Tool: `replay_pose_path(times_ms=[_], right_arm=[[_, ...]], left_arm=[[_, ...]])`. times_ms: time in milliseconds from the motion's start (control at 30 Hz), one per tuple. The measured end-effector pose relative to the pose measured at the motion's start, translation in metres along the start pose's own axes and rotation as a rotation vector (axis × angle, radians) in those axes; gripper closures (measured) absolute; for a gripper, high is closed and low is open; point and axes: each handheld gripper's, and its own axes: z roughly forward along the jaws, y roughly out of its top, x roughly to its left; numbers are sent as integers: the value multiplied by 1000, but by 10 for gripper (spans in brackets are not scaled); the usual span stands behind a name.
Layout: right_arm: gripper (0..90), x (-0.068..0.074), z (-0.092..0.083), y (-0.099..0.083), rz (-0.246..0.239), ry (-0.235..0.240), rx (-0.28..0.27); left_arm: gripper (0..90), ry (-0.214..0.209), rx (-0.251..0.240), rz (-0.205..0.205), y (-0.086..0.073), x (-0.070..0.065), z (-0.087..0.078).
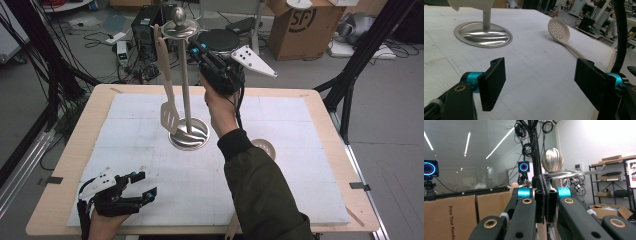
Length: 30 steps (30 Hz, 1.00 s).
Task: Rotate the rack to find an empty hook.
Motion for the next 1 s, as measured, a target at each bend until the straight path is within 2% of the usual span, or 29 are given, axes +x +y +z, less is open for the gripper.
replay_pose_path(times_ms=[300, 467, 733, 1000], right_arm=[[897, 7, 3, -2, 5, 14, 3], [897, 4, 3, -3, 9, 0, 7], [897, 5, 4, -3, 1, 7, 25], [889, 3, 3, -2, 16, -2, 34]], left_arm=[[257, -1, 0, 0, 0, 0, 0], [257, 0, -4, 2, 0, 1, 0], [257, 0, -2, 2, 0, 0, 0], [257, 0, -4, 4, 0, 1, 0]])
